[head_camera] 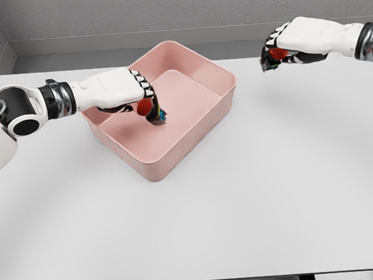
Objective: Put the industrial switch in the basket with both arms
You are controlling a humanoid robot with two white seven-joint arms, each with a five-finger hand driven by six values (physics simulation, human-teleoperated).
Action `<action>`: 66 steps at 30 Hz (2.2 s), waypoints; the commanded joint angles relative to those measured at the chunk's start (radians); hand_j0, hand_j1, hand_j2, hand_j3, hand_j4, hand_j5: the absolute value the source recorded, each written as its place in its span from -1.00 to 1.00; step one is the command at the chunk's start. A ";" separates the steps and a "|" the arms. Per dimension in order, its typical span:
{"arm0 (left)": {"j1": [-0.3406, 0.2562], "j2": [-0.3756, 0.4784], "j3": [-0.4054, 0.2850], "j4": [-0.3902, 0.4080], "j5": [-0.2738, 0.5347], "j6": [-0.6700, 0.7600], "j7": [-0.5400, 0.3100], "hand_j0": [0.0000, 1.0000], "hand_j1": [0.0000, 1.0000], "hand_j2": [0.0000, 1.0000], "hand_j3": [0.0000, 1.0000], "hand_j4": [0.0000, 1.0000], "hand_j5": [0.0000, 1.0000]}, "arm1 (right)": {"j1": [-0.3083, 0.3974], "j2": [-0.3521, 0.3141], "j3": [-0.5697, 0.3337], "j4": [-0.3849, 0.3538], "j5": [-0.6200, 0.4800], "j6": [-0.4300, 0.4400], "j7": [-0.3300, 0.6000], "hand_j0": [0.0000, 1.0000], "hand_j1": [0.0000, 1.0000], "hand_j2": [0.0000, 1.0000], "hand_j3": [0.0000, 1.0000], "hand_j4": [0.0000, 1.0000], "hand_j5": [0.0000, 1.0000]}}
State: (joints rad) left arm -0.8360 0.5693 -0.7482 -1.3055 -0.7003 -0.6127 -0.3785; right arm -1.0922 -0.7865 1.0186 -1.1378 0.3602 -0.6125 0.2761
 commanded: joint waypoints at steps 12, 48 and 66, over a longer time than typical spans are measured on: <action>-0.009 0.015 0.016 -0.032 0.047 0.002 0.006 0.67 0.67 0.67 0.67 0.67 0.67 | -0.006 0.021 -0.002 -0.096 -0.006 0.002 0.014 0.08 0.08 0.08 0.08 0.08 0.08; 0.000 0.423 -0.030 -0.281 0.412 0.002 0.000 1.00 1.00 1.00 1.00 1.00 1.00 | -0.044 0.219 0.001 -0.138 -0.003 0.002 0.060 0.08 0.08 0.08 0.08 0.08 0.08; 0.002 0.423 -0.030 -0.279 0.412 0.002 0.004 1.00 1.00 1.00 1.00 1.00 1.00 | -0.057 0.283 -0.002 -0.062 0.003 0.002 0.067 1.00 1.00 1.00 1.00 1.00 1.00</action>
State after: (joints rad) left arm -0.8345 0.9917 -0.7786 -1.5861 -0.2941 -0.6126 -0.3751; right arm -1.1490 -0.5036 1.0186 -1.2055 0.3691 -0.6127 0.3446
